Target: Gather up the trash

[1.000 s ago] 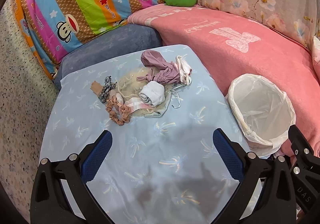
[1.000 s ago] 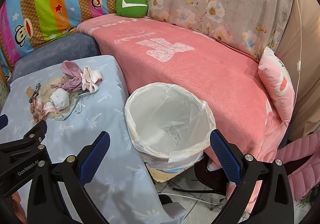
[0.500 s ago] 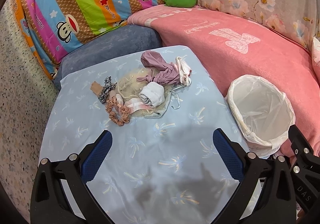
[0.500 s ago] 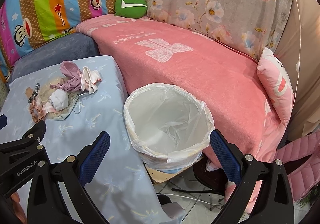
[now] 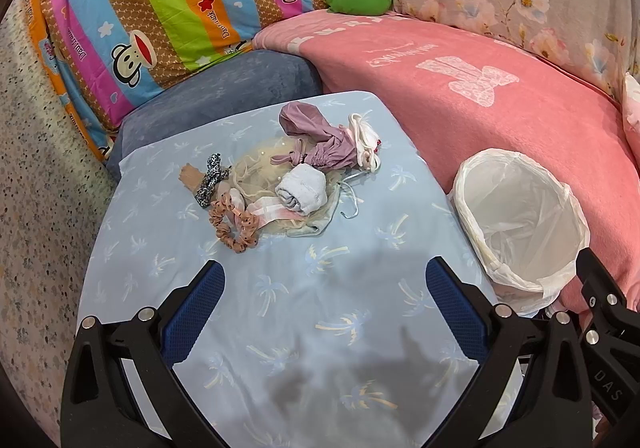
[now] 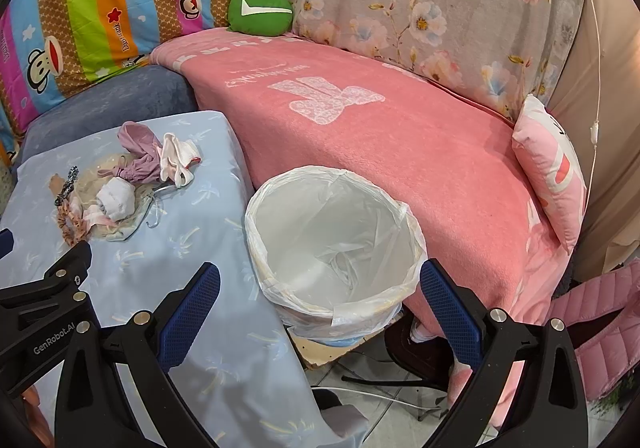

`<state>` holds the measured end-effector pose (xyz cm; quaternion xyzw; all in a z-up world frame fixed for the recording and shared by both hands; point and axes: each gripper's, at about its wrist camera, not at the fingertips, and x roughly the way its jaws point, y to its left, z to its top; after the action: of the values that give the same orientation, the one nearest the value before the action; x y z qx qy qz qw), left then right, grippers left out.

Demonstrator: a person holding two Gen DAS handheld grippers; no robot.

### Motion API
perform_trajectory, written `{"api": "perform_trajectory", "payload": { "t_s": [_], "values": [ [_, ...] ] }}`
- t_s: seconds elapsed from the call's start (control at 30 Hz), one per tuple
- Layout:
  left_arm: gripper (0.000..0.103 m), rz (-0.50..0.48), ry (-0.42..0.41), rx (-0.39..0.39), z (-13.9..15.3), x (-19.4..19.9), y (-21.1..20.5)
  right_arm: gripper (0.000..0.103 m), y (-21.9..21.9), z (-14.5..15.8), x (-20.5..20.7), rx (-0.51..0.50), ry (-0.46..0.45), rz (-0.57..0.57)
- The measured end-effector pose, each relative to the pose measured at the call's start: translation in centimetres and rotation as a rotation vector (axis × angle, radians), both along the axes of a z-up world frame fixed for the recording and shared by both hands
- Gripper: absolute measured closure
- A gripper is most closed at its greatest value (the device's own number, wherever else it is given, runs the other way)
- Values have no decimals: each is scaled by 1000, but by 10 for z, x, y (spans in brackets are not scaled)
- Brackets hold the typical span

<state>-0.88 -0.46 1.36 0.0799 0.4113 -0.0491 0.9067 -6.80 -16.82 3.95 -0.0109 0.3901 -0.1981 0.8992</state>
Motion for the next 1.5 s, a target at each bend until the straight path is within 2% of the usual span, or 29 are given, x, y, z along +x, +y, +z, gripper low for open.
{"api": "perform_trajectory", "payload": {
  "t_s": [1.5],
  "values": [
    [7, -19, -24, -4, 4, -6, -8, 6, -3, 3, -4, -9, -8, -12]
  ]
}}
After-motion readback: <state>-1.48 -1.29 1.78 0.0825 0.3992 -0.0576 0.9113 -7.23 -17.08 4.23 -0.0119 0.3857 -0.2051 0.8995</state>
